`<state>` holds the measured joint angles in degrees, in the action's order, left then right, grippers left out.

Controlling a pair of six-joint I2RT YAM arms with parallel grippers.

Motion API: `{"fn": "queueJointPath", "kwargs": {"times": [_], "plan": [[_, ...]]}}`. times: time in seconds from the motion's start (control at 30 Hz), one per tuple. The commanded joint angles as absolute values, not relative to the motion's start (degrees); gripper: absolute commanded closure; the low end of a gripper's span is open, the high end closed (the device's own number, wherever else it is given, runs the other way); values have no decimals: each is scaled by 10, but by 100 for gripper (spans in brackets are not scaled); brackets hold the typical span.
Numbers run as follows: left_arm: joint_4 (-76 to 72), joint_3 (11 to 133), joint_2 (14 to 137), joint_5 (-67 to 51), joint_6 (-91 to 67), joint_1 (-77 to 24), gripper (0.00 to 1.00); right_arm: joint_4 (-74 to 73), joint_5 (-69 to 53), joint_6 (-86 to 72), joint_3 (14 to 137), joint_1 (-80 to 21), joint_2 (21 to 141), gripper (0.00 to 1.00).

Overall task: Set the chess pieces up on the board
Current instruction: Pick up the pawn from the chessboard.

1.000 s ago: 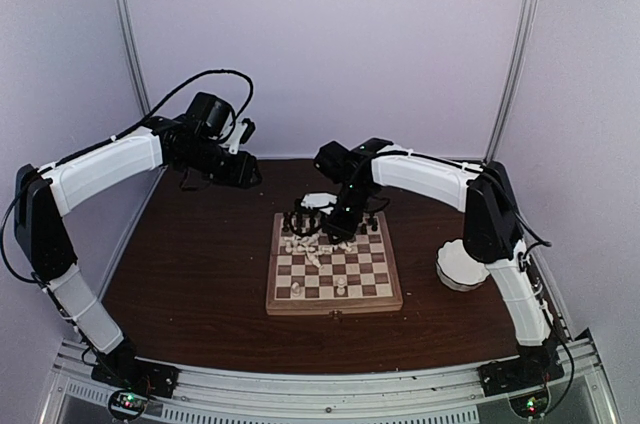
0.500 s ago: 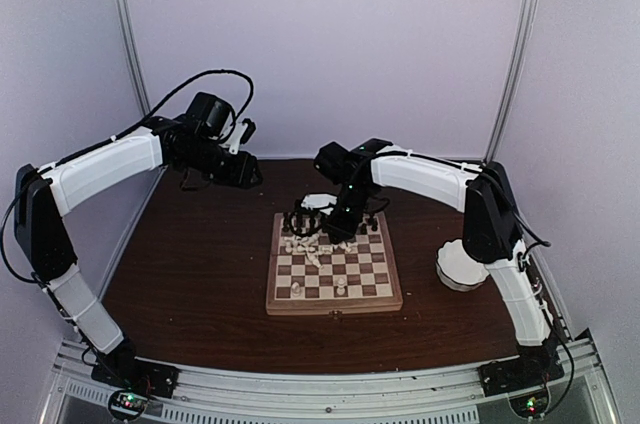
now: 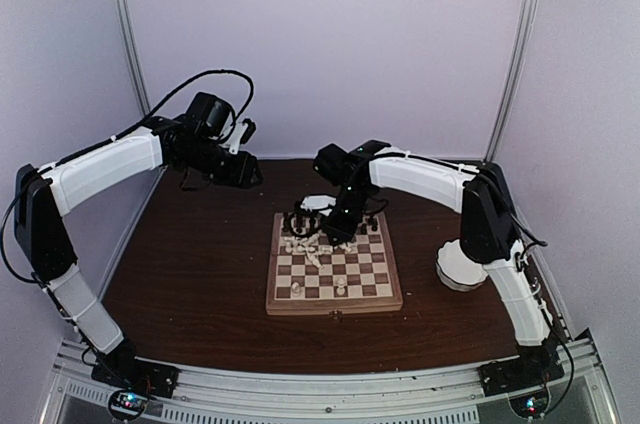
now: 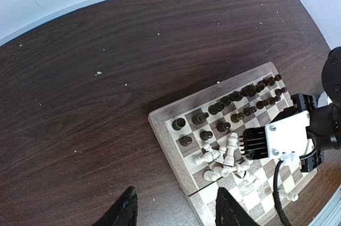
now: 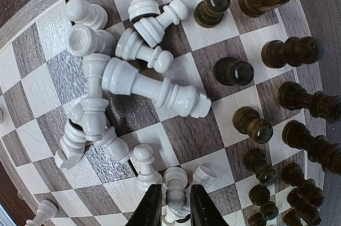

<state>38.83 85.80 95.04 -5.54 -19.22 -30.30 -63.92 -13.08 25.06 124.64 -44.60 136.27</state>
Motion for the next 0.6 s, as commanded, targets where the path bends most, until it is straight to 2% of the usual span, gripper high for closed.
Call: {"fn": "queueJointPath", "kwargs": {"times": [0.0,0.27,0.57], "plan": [[365,856,951,-66,-197,-298,49,-649,-130,246,1264,-445,1375,80],[365,856,950,-67,-196,-297,49,-657,-137,243,1273,-445,1369,91],[365,856,953,-69,-196,-297,49,-650,-161,237,1230,-453,1280,93]]}}
